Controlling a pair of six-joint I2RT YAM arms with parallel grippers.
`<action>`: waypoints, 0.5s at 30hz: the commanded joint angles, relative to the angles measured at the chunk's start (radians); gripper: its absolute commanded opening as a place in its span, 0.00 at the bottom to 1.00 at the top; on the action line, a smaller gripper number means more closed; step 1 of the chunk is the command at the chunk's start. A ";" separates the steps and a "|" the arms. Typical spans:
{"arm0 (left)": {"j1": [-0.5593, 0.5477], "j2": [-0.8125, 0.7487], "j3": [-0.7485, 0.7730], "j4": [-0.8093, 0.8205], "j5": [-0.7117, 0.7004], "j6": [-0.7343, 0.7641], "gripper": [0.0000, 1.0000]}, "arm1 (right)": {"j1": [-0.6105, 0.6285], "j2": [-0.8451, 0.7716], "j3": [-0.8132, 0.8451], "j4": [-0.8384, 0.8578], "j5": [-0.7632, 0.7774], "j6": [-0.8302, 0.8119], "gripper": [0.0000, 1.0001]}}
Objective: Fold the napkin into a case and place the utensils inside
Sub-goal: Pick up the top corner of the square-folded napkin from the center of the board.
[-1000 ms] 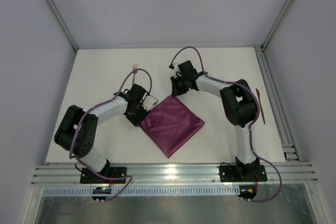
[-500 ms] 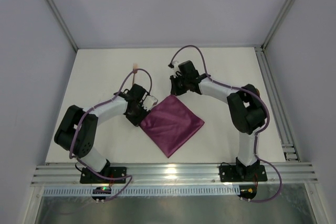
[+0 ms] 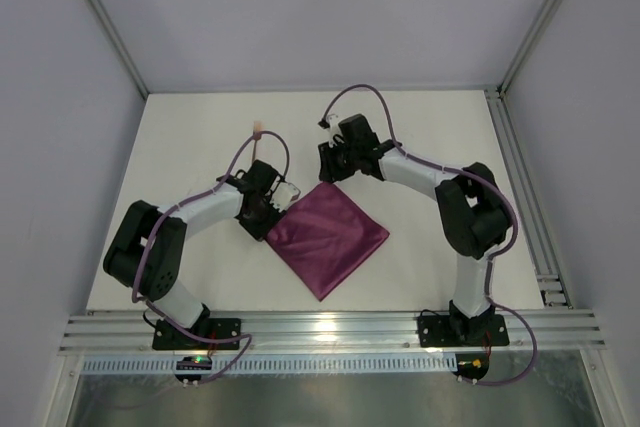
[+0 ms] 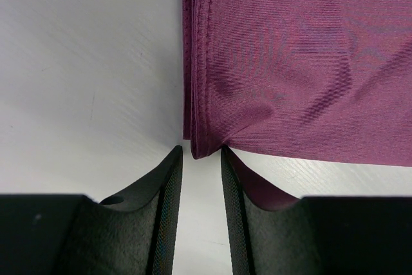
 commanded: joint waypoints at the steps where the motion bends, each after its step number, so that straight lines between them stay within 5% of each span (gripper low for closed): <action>1: 0.003 -0.022 0.022 -0.003 -0.013 0.011 0.33 | 0.002 0.073 0.125 -0.012 0.012 -0.037 0.39; 10: 0.003 -0.038 0.027 -0.028 -0.018 0.018 0.33 | 0.000 0.160 0.161 -0.046 -0.032 -0.036 0.38; 15: 0.003 -0.023 0.033 -0.025 -0.007 0.015 0.34 | 0.000 0.170 0.156 -0.050 0.005 -0.041 0.46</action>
